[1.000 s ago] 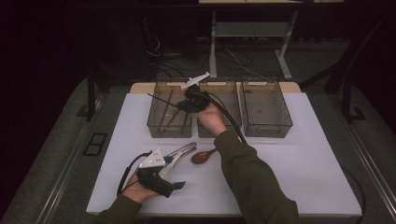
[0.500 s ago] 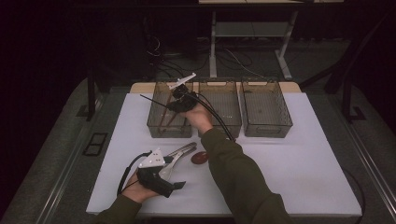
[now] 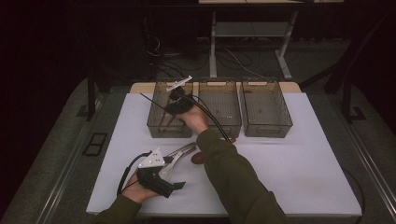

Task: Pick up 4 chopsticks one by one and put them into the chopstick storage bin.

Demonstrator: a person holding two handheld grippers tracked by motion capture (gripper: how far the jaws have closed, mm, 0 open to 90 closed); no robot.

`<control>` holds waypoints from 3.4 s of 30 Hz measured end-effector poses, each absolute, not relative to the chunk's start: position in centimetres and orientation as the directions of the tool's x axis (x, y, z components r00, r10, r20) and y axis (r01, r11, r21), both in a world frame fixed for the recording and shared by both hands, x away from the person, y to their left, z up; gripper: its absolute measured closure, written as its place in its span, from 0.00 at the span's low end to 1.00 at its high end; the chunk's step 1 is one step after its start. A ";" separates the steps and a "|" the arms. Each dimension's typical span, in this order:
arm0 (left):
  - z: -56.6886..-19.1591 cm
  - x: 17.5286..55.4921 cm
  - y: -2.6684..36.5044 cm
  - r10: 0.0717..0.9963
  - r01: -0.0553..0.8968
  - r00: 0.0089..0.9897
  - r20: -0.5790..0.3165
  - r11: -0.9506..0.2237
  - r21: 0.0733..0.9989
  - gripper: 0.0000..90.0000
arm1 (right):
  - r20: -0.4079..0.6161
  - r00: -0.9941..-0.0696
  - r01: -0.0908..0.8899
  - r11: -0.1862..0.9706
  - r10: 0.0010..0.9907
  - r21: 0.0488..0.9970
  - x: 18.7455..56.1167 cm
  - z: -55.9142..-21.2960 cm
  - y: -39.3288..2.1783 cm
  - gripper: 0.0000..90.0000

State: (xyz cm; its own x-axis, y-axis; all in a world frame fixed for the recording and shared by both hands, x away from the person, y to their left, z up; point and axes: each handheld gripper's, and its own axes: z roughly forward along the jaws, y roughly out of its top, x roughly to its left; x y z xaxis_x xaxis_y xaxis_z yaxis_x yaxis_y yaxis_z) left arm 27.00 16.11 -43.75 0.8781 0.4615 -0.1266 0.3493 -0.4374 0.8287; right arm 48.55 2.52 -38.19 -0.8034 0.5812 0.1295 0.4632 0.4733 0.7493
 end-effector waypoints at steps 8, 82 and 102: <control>-43.8 27.0 16.1 0.461 0.349 0.879 -0.124 -0.443 0.826 0.00 | 0.128 -0.805 0.458 0.471 0.579 0.754 48.3 -37.3 1.7 0.66; -43.7 27.2 16.1 0.493 0.367 0.861 -0.122 -0.437 0.821 0.00 | 0.158 -0.789 0.433 0.354 0.594 0.829 34.1 -39.7 -24.2 0.27; -43.7 27.4 16.2 0.499 0.367 0.858 -0.120 -0.433 0.823 0.00 | 0.127 -0.736 0.435 0.321 0.665 0.841 29.1 -42.4 -27.7 0.21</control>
